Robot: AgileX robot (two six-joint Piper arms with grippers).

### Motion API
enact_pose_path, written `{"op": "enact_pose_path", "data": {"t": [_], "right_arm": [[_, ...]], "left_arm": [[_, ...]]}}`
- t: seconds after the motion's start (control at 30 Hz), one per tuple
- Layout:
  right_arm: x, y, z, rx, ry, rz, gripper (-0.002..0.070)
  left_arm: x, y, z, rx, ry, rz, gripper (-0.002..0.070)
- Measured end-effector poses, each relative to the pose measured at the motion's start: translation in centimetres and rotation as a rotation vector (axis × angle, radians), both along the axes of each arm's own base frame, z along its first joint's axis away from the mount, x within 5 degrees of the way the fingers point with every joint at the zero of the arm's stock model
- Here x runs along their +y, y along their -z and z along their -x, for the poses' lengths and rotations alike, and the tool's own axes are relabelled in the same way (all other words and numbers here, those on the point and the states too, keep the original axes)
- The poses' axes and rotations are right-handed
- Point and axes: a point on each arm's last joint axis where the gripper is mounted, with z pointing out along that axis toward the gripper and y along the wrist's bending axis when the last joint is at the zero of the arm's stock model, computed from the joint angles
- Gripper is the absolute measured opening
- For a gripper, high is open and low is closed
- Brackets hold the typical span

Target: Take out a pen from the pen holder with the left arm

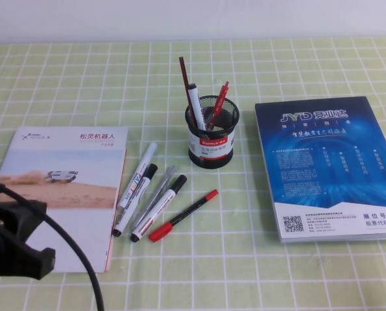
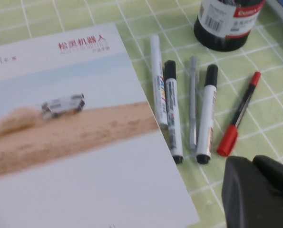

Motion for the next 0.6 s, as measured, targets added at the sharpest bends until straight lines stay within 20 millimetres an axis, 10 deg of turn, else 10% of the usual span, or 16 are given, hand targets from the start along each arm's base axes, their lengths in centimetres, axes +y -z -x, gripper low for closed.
{"op": "enact_pose_path", "data": {"t": [0.6], "right_arm": [[0.0,0.0,0.0,0.0,0.0,0.0,-0.0015]], "left_arm": [[4.9,7.5,5.7,-0.497,-0.247,0.211,-0.0002]]}}
